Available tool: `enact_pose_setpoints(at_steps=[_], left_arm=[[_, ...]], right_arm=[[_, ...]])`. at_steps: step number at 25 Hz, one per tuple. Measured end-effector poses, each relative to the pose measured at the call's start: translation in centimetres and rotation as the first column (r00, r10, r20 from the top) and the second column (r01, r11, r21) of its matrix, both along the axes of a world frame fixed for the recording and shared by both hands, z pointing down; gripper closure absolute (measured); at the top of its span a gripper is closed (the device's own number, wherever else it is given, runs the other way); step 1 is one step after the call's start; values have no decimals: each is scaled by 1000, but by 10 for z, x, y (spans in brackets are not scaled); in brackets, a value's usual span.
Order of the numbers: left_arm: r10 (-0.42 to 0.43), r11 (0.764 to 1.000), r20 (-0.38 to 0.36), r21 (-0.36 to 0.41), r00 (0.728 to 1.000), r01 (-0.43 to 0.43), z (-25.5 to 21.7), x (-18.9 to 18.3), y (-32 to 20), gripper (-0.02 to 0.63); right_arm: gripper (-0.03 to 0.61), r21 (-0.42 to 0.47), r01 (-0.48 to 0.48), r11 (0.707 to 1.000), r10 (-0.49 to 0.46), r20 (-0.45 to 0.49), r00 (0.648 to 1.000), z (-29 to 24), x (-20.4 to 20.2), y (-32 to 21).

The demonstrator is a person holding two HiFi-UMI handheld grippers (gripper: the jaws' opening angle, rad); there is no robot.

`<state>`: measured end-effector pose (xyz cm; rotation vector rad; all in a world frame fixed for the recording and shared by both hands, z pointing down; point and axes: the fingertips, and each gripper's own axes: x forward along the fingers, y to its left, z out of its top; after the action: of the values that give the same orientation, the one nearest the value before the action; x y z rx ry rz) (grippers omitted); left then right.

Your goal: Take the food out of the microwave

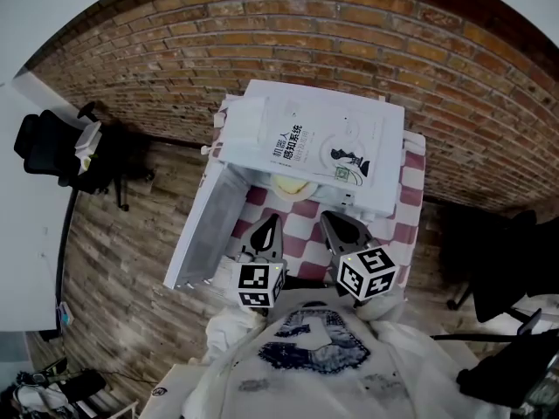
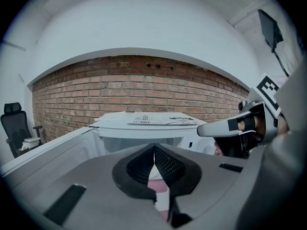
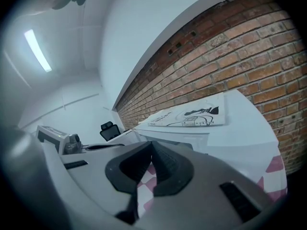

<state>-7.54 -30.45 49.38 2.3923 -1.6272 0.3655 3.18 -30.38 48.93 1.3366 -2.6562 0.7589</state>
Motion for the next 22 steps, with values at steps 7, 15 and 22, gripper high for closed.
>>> enact_pose_setpoints(at_steps=[7,15,22], left_arm=[[4,1000,3,-15,1000,-4,22,-6,-7,603],[10,999,-29,-42,1000,-11,36,-5,-15,540],[-15,994,-114,-106,993,3,51,-5,-23,418]], right_arm=[[565,-1,7,1000,-7,-9,1000,5,-6,-4],[565,-15,1,1000,-1,-22,1000,8,-6,-7],[565,-26,-9,1000,8,-32,999,11,-4,-8]])
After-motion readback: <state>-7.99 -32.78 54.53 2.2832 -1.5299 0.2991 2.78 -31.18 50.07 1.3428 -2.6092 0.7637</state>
